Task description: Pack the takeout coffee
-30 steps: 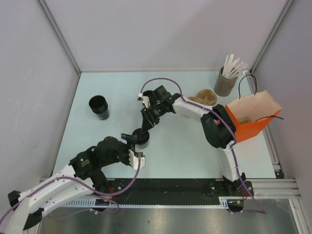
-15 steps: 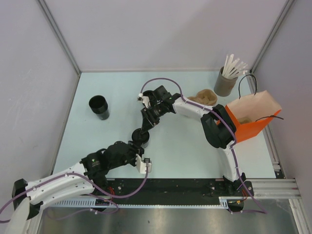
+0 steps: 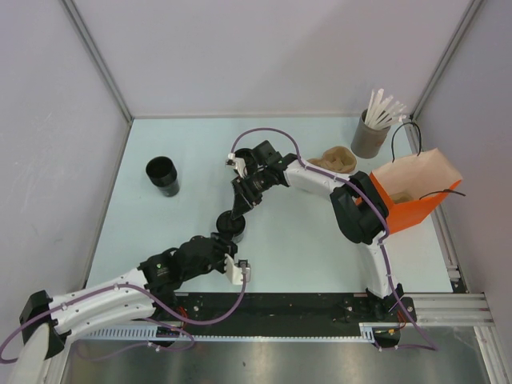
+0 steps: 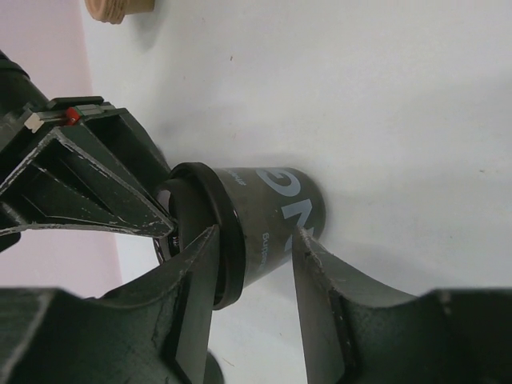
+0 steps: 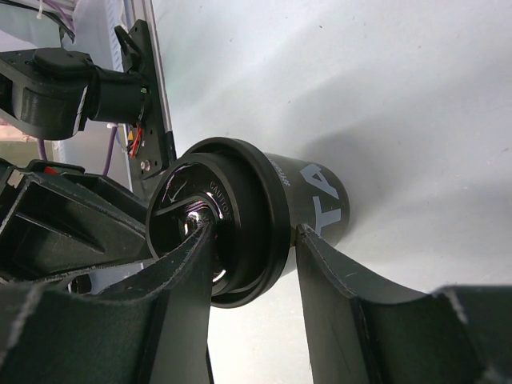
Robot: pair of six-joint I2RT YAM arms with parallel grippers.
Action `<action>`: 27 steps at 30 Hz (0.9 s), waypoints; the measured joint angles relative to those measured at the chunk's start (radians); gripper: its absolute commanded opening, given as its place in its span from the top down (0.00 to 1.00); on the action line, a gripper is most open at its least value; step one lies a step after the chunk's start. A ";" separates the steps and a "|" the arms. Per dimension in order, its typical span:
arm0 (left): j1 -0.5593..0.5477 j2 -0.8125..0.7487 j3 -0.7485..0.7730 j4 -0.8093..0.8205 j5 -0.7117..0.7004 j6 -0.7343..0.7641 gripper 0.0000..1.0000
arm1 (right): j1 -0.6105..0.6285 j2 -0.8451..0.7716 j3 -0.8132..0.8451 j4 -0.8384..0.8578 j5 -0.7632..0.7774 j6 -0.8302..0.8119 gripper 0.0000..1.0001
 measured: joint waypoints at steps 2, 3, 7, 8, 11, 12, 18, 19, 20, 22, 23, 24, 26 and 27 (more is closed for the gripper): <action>0.000 0.008 -0.004 0.022 -0.003 0.000 0.56 | 0.000 -0.001 -0.001 0.002 0.002 0.000 0.54; 0.000 0.012 -0.006 0.031 -0.003 0.000 0.56 | 0.000 -0.001 -0.002 0.003 0.002 0.000 0.54; 0.000 0.012 -0.018 0.060 -0.010 -0.001 0.60 | 0.000 -0.003 -0.003 0.005 0.003 0.000 0.54; 0.000 0.011 -0.021 0.068 -0.011 -0.001 0.62 | 0.000 -0.003 -0.004 0.006 0.003 0.000 0.54; 0.002 0.011 -0.030 0.087 -0.019 0.000 0.69 | 0.000 -0.003 -0.004 0.006 0.003 0.000 0.54; 0.003 0.011 -0.032 0.093 -0.021 0.000 0.70 | 0.000 -0.003 -0.005 0.006 0.003 0.000 0.54; 0.008 0.003 -0.049 0.126 -0.030 0.002 0.75 | 0.000 -0.005 -0.008 0.010 0.003 0.000 0.54; 0.008 0.003 -0.051 0.130 -0.031 0.002 0.74 | 0.000 -0.006 -0.010 0.011 0.003 0.000 0.54; 0.008 0.003 -0.053 0.133 -0.031 0.002 0.72 | 0.000 -0.006 -0.011 0.011 0.003 -0.001 0.54; 0.008 0.002 -0.056 0.140 -0.031 0.002 0.68 | 0.000 -0.007 -0.011 0.012 0.006 -0.002 0.54; 0.008 0.002 -0.058 0.140 -0.031 0.001 0.65 | 0.000 -0.008 -0.011 0.012 0.007 -0.002 0.54; 0.008 0.002 -0.061 0.142 -0.030 0.001 0.65 | 0.000 -0.008 -0.011 0.013 0.008 -0.003 0.54; 0.008 0.000 -0.065 0.142 -0.028 0.003 0.67 | 0.000 -0.008 -0.012 0.014 0.009 -0.004 0.54; 0.008 0.000 -0.066 0.144 -0.028 0.003 0.70 | 0.000 -0.008 -0.012 0.014 0.009 -0.004 0.54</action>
